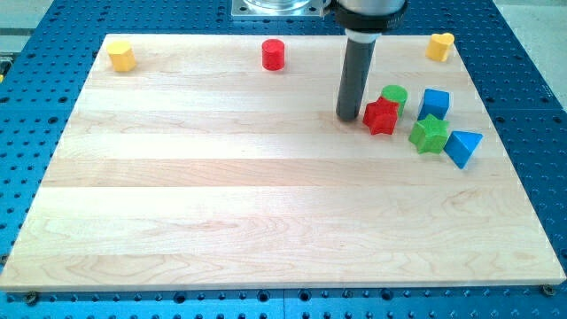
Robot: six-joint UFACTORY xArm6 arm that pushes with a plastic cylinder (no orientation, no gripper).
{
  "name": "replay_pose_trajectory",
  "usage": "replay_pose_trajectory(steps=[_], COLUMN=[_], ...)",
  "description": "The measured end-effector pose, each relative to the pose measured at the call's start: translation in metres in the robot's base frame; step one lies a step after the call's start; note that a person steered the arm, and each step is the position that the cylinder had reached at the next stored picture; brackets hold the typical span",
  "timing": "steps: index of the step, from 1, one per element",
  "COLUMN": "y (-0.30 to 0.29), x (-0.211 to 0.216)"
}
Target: Move the cube to the bottom center of the board
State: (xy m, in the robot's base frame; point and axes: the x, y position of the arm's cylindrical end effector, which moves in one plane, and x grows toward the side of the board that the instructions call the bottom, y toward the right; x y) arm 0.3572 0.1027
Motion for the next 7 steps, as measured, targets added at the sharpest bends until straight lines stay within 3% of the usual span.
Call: replay_pose_trajectory(steps=[1,3,5,7], y=[0.041,0.092,0.145,0.124], x=[-0.05,-0.019,-0.014,0.027])
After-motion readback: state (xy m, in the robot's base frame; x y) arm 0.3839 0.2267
